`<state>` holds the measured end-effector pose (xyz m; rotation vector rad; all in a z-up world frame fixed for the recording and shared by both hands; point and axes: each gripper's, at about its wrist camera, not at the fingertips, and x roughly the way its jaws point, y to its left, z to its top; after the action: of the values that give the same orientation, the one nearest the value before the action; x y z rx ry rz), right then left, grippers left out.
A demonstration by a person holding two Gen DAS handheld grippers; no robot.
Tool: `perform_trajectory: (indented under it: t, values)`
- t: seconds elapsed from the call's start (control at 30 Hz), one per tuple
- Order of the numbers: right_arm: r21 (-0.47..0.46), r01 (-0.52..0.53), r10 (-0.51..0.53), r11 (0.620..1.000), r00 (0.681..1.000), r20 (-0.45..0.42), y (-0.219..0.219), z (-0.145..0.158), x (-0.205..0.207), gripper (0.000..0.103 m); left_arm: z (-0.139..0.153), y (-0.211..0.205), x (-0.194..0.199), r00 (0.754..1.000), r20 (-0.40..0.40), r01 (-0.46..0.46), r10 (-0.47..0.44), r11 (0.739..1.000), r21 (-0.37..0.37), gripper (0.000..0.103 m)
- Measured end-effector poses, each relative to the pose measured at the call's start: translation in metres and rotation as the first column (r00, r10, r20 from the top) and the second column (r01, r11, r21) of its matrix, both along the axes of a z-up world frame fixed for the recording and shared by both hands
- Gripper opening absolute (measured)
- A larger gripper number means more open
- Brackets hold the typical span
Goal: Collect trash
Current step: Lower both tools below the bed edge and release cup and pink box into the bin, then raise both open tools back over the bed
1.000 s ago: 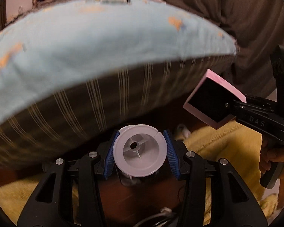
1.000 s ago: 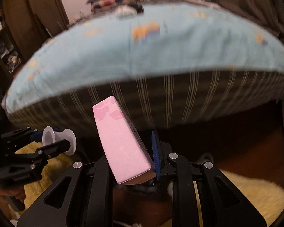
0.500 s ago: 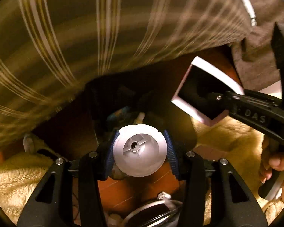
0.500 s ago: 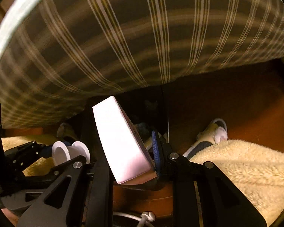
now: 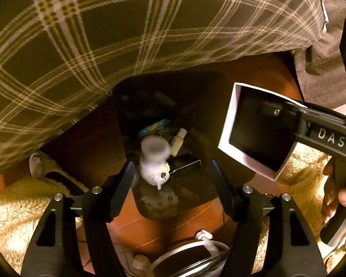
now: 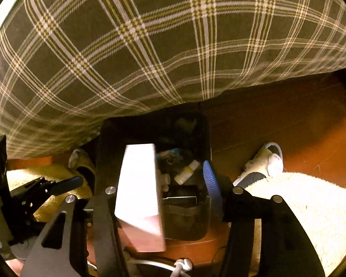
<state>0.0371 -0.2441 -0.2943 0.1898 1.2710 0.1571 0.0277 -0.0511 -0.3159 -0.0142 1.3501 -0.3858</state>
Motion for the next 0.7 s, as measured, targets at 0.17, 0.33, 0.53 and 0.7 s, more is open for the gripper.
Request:
perform_trajectory:
  t: [0.17, 0.33, 0.53, 0.7]
  values:
    - [0.014, 0.01, -0.01, 1.0, 1.0, 0.026, -0.005, 0.014, 0.001, 0.072, 0.022, 0.002, -0.004, 0.999, 0.049, -0.005, 0.005, 1.0, 0.003, 0.078]
    - [0.036, 0.0, 0.0, 0.999, 1.0, 0.02, -0.001, 0.022, 0.003, 0.083, 0.046, 0.008, -0.004, 0.996, 0.091, -0.021, 0.021, 1.0, -0.002, 0.081]
    - [0.067, -0.003, 0.002, 0.998, 1.0, 0.014, 0.006, 0.029, 0.002, 0.086, 0.064, 0.013, -0.002, 0.992, 0.12, -0.029, 0.031, 0.999, -0.02, 0.082]
    - [0.08, -0.007, 0.003, 0.997, 0.999, 0.046, 0.008, 0.047, 0.003, 0.088, 0.079, 0.015, -0.003, 0.99, 0.135, -0.028, 0.031, 0.999, -0.025, 0.082]
